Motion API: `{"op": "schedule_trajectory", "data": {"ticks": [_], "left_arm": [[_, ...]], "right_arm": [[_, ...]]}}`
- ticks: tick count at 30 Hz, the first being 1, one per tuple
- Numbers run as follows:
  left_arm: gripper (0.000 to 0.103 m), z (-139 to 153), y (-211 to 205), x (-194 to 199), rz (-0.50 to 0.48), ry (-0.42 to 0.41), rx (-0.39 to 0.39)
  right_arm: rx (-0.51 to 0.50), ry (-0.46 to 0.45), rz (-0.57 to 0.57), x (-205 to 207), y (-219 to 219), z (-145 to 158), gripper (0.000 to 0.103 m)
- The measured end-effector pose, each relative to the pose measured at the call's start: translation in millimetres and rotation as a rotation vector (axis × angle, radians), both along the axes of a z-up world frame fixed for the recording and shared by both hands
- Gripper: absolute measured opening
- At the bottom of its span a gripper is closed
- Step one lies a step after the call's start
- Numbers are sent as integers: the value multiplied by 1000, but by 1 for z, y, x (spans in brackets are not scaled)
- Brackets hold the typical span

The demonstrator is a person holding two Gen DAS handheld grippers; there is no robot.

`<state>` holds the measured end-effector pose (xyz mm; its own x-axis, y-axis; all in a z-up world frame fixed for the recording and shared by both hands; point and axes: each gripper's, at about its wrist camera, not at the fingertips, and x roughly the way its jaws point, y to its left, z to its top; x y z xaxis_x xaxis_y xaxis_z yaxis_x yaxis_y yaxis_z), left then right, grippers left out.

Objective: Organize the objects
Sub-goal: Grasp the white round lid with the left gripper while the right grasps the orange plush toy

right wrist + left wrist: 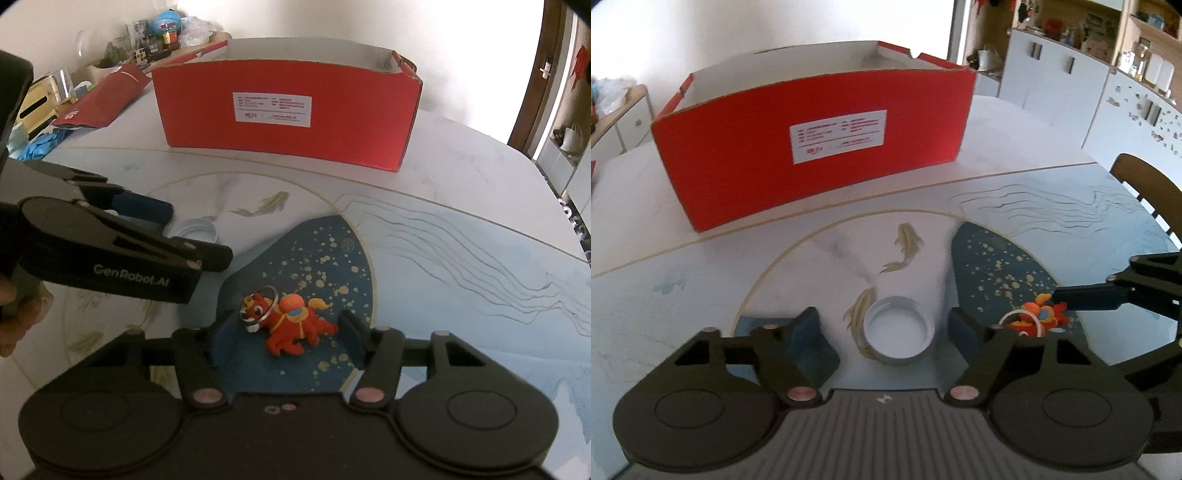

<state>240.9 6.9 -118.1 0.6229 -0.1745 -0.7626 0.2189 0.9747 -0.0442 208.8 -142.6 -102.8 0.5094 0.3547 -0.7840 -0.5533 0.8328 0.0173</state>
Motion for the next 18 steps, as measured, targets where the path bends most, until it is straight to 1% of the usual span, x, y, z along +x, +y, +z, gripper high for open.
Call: {"op": "schedule_trajectory", "data": {"ticks": [1,2,4,5,6,12,18], "left_arm": [[63,1,-1,0,-8,-3,-1],[56,1,-1,-1,-16,-4,0],[49,2,-2,-1,-33,-4,2],[42,2,-3,-2,-37,-6,9],[39,2,-3,-2,-38,-7,15],[38,4,4,-6,-26,2,-7],[38,13,10,-16,-31,-2,-41]], "right_arm": [[-1,-1,-2,0,0,0,56],[0,-3,-3,0,0,0,55],[1,-3,-6,-1,-1,1,53],[2,-2,-7,-1,-1,1,53],[4,-1,-8,-1,-1,1,53],[12,-6,-19,-5,-4,4,52],[45,-9,-34,-10,-10,12,52]]}}
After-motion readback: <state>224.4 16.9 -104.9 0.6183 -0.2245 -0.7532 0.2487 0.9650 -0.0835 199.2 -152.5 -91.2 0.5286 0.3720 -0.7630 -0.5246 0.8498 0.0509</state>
